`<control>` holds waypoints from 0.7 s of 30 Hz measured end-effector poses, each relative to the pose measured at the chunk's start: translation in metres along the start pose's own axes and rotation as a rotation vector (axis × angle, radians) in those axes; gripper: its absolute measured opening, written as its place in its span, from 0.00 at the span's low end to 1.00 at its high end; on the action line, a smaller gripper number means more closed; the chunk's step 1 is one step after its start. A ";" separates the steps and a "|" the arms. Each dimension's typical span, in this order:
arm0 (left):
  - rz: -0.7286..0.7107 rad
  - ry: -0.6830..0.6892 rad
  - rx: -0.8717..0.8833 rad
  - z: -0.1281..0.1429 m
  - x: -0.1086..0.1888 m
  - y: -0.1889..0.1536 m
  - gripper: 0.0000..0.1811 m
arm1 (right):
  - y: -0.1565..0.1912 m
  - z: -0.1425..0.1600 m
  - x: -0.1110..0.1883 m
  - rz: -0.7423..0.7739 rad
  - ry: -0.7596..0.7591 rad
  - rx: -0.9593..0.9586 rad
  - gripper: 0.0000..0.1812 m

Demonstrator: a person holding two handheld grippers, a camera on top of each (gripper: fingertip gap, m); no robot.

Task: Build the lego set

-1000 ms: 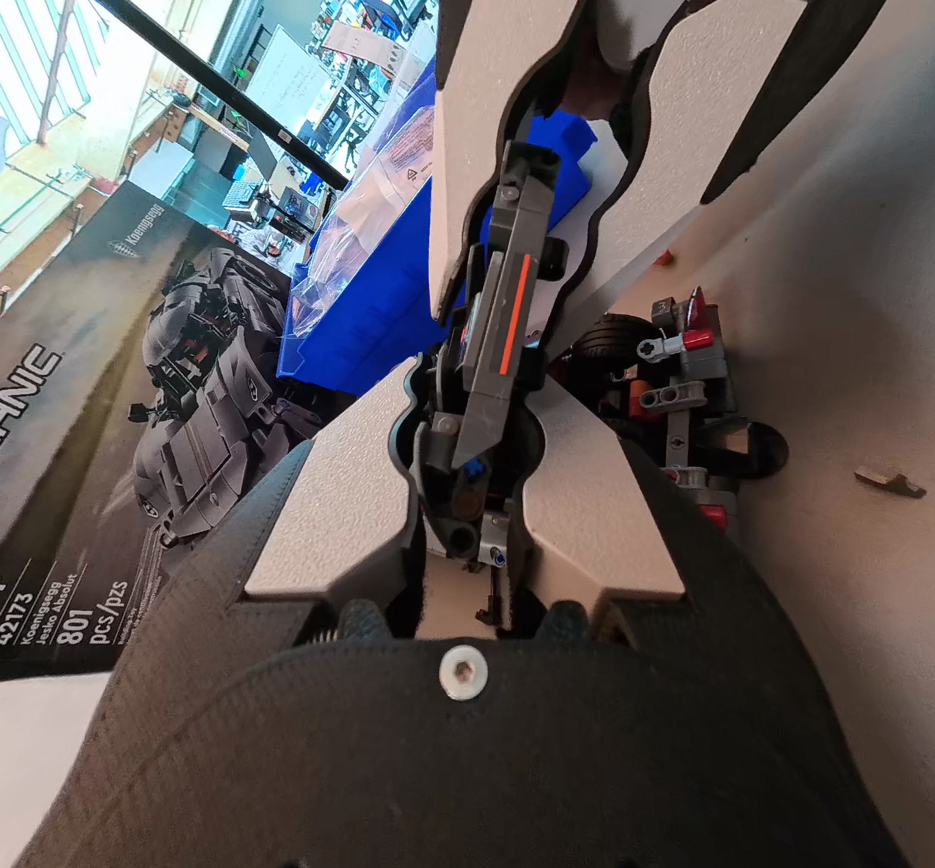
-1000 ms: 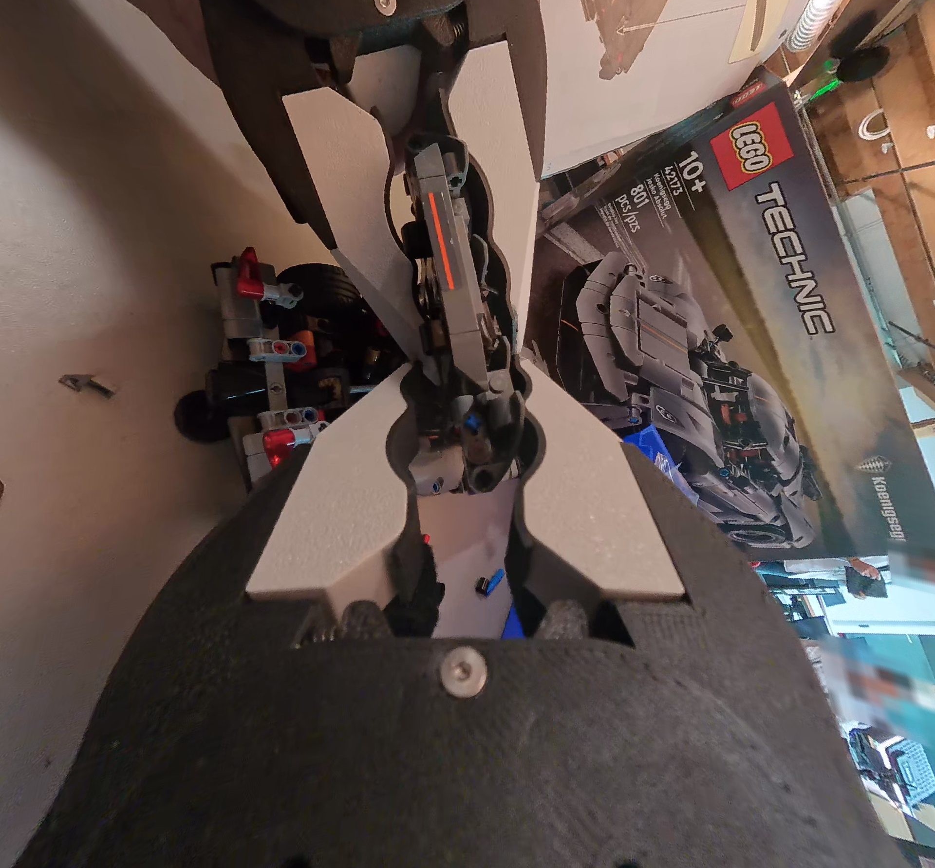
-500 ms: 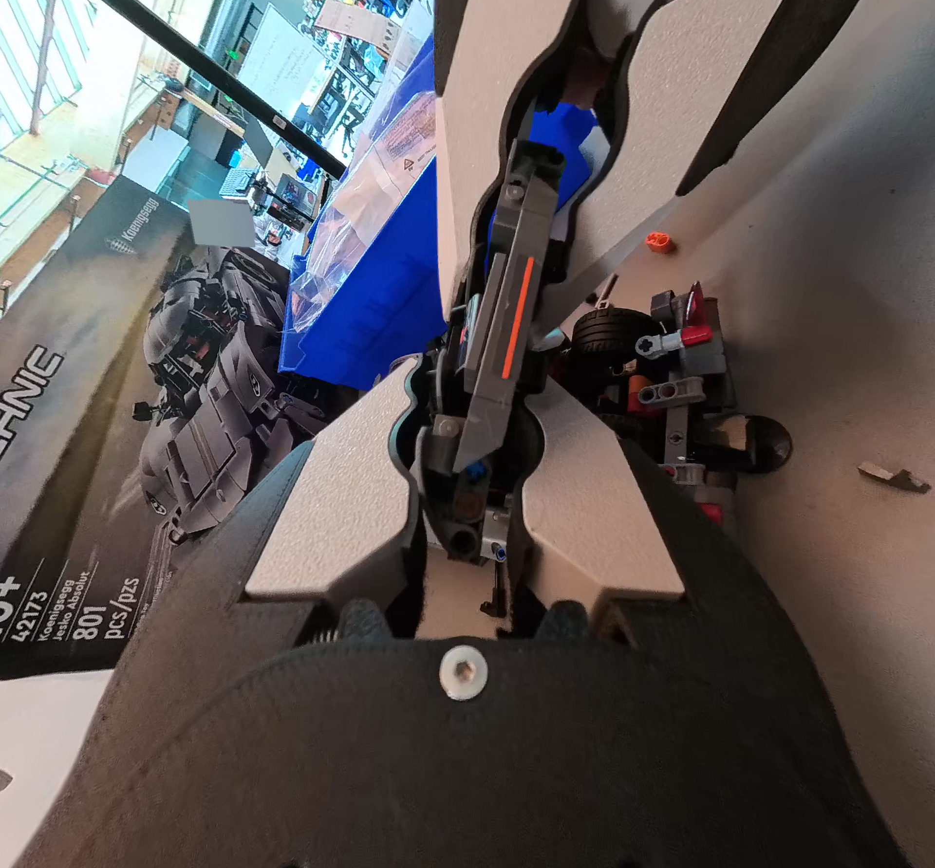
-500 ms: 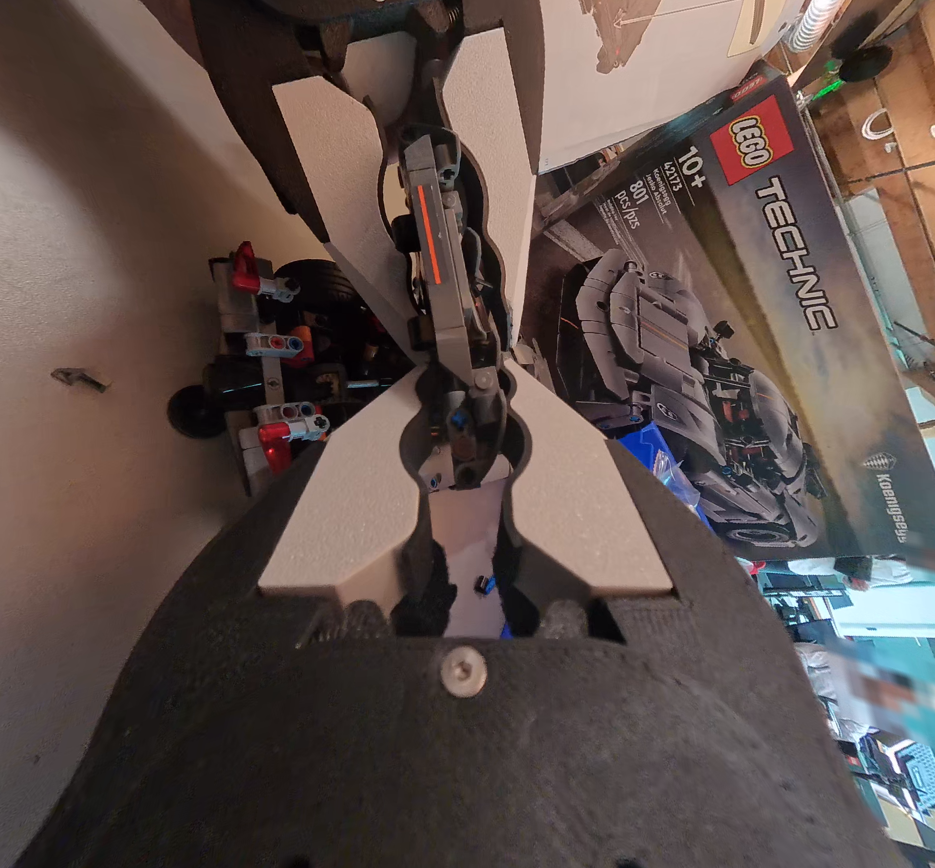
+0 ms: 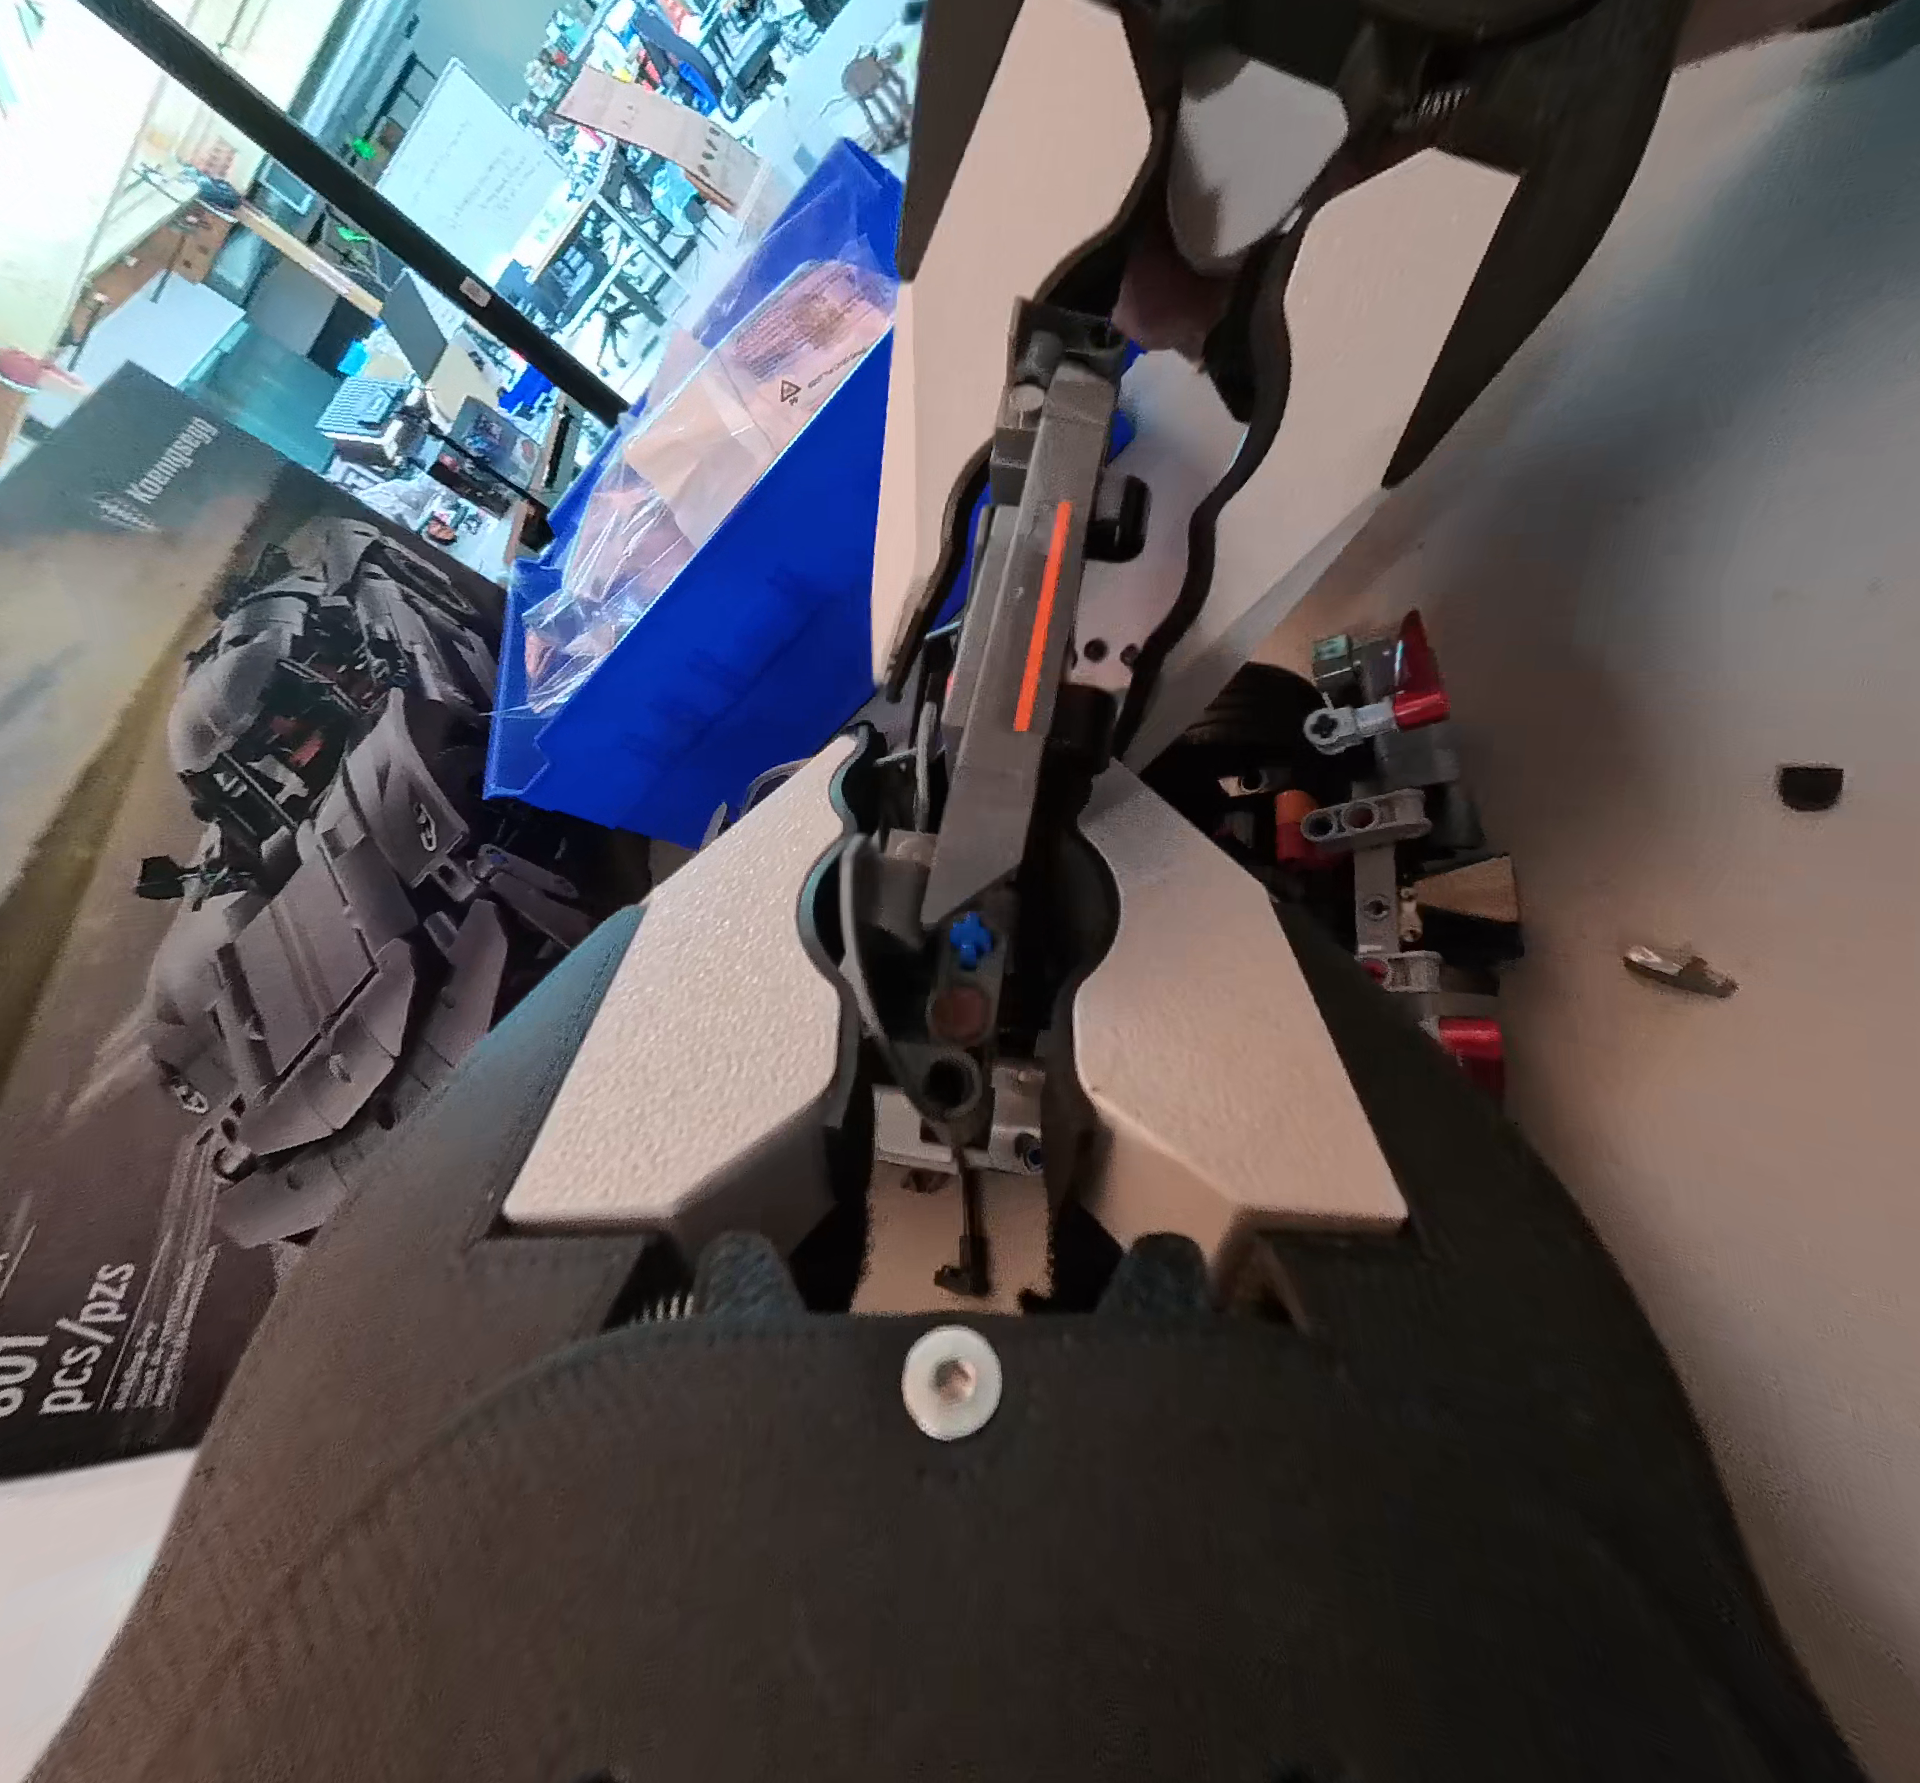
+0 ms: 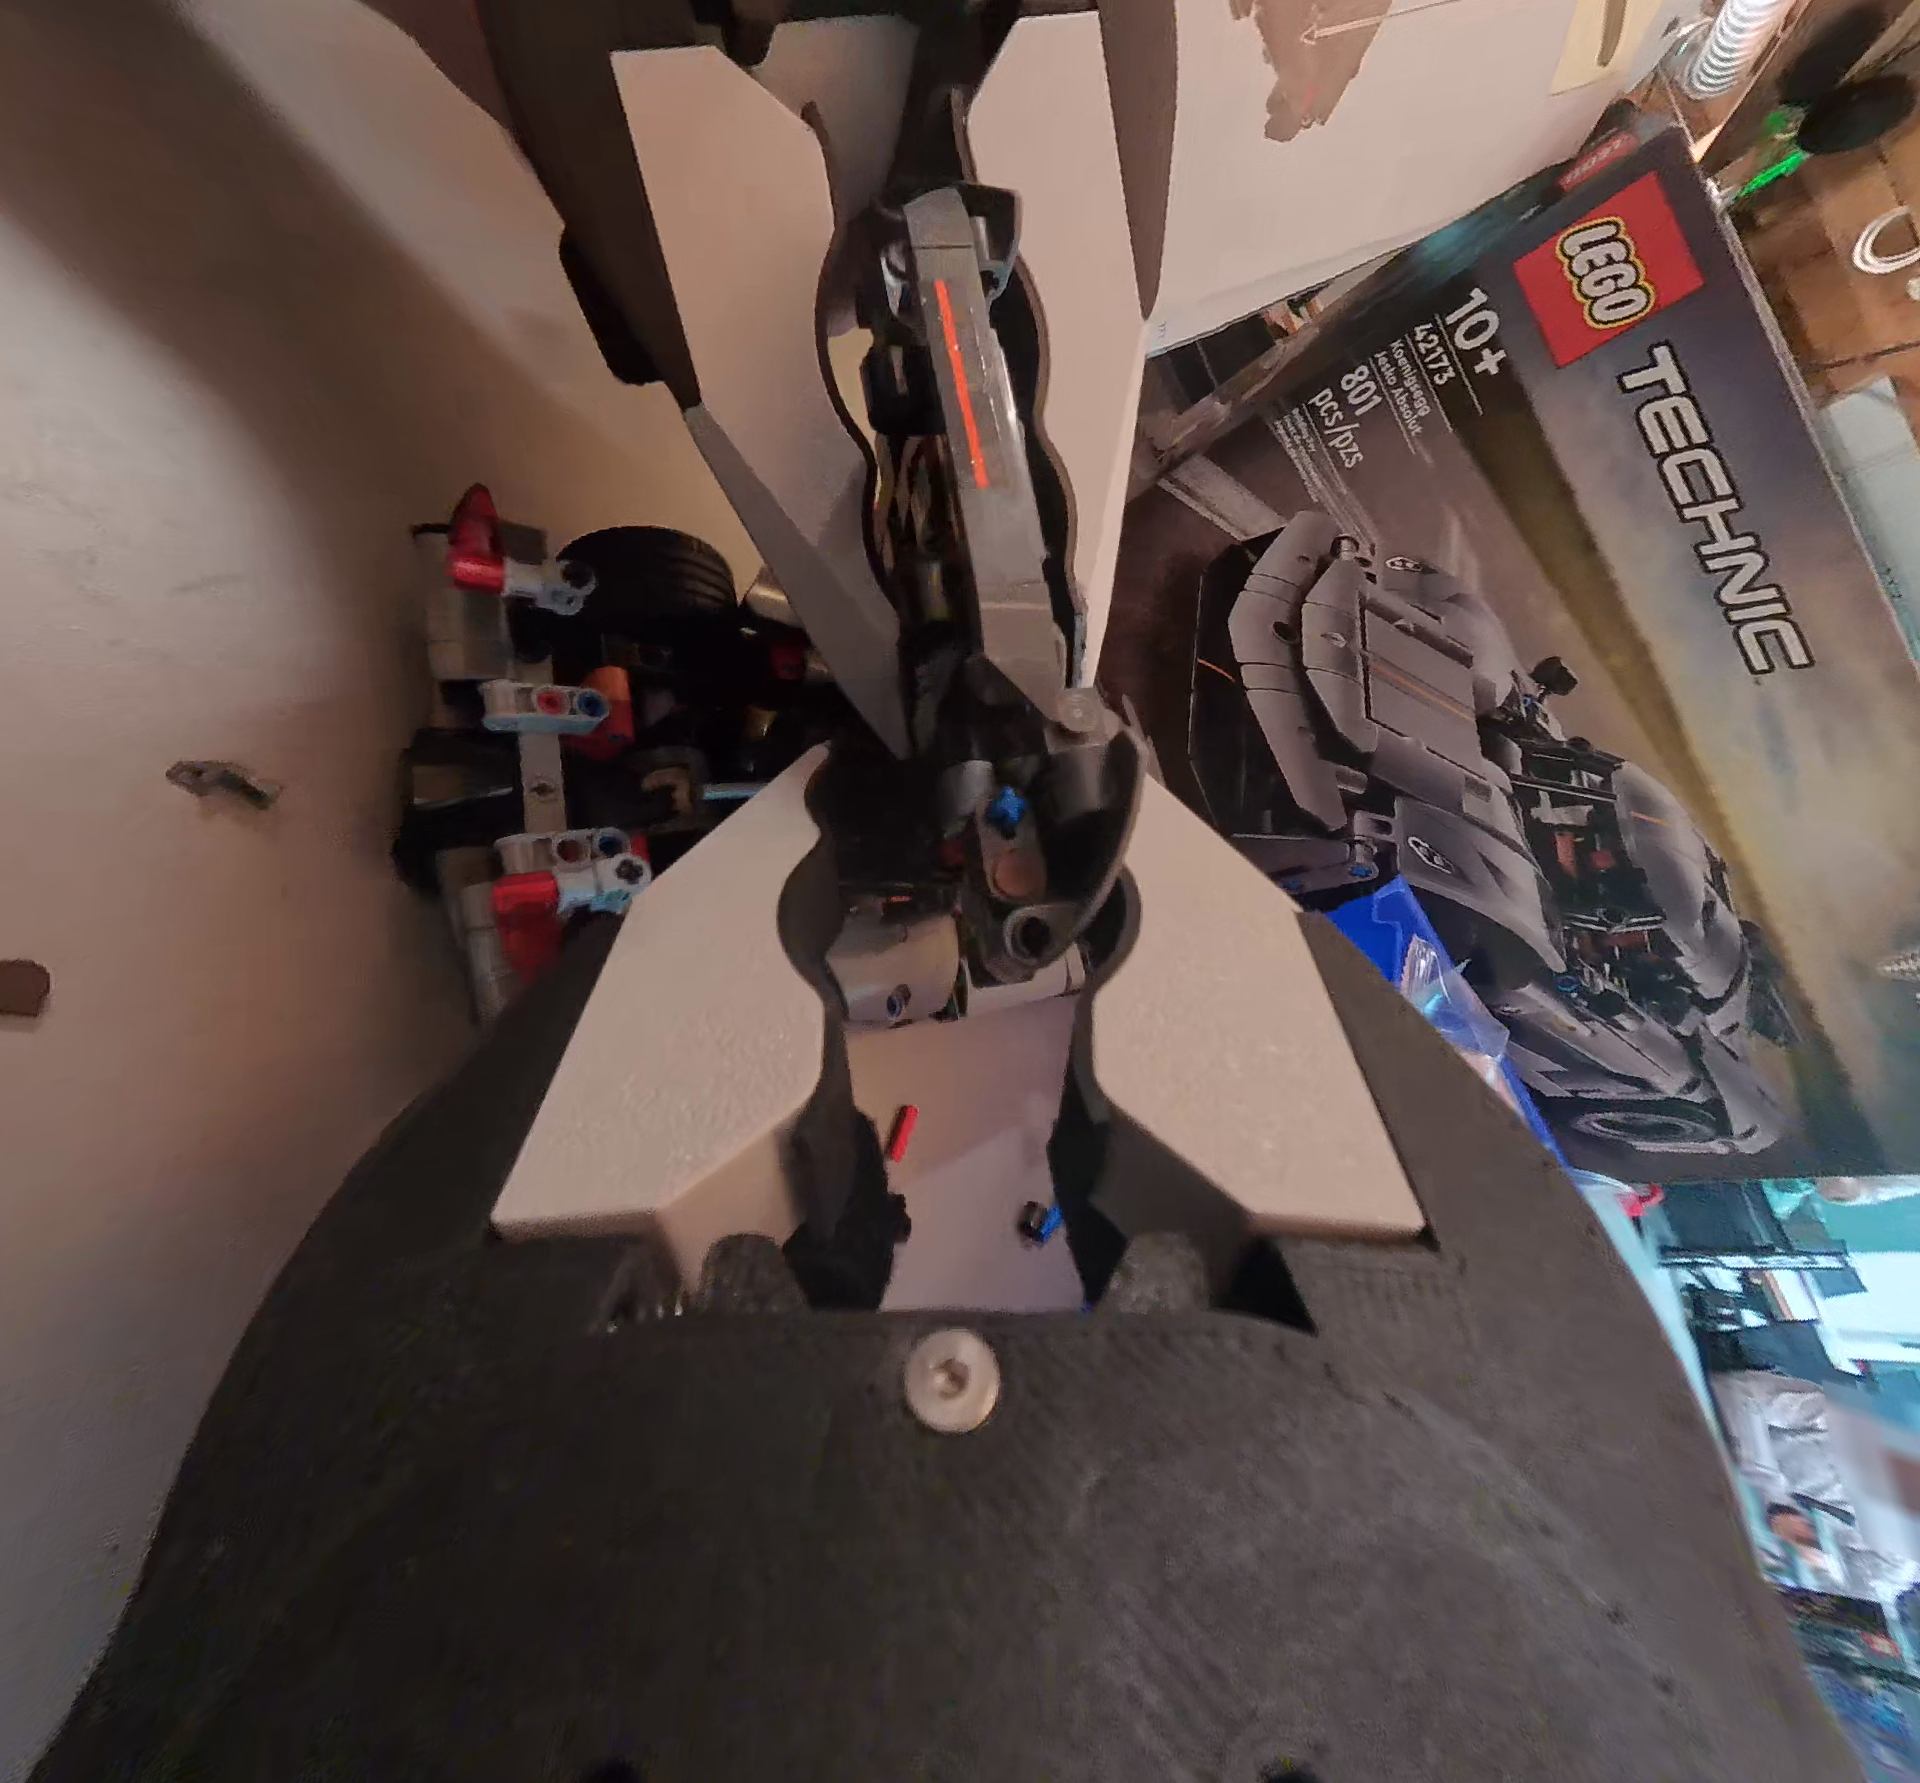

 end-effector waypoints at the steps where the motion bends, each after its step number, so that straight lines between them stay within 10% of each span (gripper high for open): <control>1: 0.007 -0.002 0.001 0.000 0.000 0.000 0.16 | 0.000 0.000 -0.001 -0.005 -0.011 -0.016 0.22; 21: -0.036 0.025 0.020 -0.003 -0.002 0.001 0.16 | -0.007 0.002 -0.003 -0.045 -0.048 -0.109 0.15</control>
Point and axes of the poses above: each gripper's, where its closed fingertips meet, x back along the fingers, z out of its underside, y = z × x across the jaws, the point moved 9 cm from there along x, back along the fingers, and after that the axes turned 10 degrees about -x, right-handed, at the moved point
